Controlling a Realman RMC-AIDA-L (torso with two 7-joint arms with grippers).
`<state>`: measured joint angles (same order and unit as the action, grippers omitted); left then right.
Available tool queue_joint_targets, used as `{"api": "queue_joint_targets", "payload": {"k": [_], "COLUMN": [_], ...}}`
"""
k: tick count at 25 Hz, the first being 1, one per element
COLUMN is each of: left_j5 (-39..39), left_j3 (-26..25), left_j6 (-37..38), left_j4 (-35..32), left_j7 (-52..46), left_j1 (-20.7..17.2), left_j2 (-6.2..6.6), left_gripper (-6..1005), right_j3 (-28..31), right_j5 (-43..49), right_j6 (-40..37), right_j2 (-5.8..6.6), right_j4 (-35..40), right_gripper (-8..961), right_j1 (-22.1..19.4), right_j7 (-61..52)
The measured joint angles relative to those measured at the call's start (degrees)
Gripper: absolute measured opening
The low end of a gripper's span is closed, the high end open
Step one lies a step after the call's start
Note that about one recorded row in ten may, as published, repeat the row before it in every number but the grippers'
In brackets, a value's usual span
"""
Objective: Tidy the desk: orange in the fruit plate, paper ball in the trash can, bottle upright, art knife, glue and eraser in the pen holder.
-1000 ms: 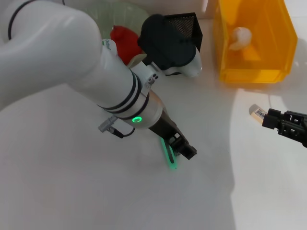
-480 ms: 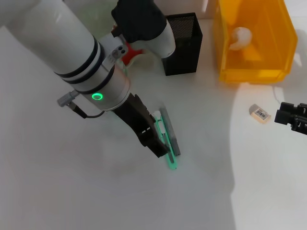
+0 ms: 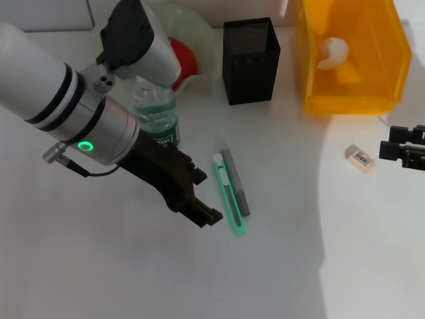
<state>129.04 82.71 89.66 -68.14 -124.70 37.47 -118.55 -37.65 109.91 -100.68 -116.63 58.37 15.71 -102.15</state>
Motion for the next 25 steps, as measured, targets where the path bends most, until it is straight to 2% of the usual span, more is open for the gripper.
{"api": "queue_joint_targets", "payload": {"k": [7, 9, 13, 15, 18, 20, 21, 22, 23, 24, 25], "left_j5": [0.6, 0.5, 0.0, 0.0, -0.1, -0.1, 0.0, 0.0, 0.6, 0.6, 0.6], "left_j3": [-0.3, -0.5, -5.7, -5.7, -17.0, -17.0, -20.5, -20.5, -25.8, -25.8, -25.8], "left_j6": [-0.4, 0.1, 1.3, 1.3, 5.4, 5.4, 6.5, 6.5, 7.4, 7.4, 7.4], "left_j4": [1.2, 1.4, 2.8, 2.8, 7.4, 7.4, 8.6, 8.6, 10.0, 10.0, 10.0], "left_j7": [0.7, 1.1, 6.2, 6.2, 12.7, 12.7, 13.8, 13.8, 14.0, 14.0, 14.0], "left_j1": [0.7, 0.6, -1.8, -1.8, -2.7, -2.7, -2.9, -2.9, -4.2, -4.2, -4.2], "left_j2": [0.0, 0.01, 0.07, 0.07, 0.19, 0.19, 0.32, 0.32, 1.55, 1.55, 1.55], "left_gripper": [841, 841, 841, 841, 841, 841, 841, 841, 841, 841, 841], "right_j3": [-0.2, -0.3, -0.4, -0.5, -1.9, -4.7, -7.1, -9.4, -13.1, -13.1, -15.5], "right_j5": [4.6, 7.3, 13.0, 15.7, 19.8, 22.5, 24.4, 25.9, 28.6, 28.6, 30.5], "right_j6": [-0.2, -1.1, -4.5, -6.5, -8.9, -9.4, -9.4, -9.4, -9.5, -9.5, -9.6], "right_j2": [0.37, 0.3, -0.54, -1.03, -1.62, -1.68, -1.64, -1.5, -1.21, -1.21, -1.05], "right_j4": [2.0, 5.2, 13.4, 17.3, 22.5, 25.2, 26.9, 28.1, 29.3, 29.3, 29.6], "right_gripper": [608, 608, 607, 607, 607, 608, 608, 608, 608, 608, 608], "right_j1": [3.2, 4.3, 7.2, 9.2, 12.2, 13.7, 14.8, 15.7, 18.0, 18.0, 19.7], "right_j7": [-3.9, -6.6, -12.5, -15.4, -20.3, -24.2, -27.3, -29.8, -34.3, -34.3, -37.0]}}
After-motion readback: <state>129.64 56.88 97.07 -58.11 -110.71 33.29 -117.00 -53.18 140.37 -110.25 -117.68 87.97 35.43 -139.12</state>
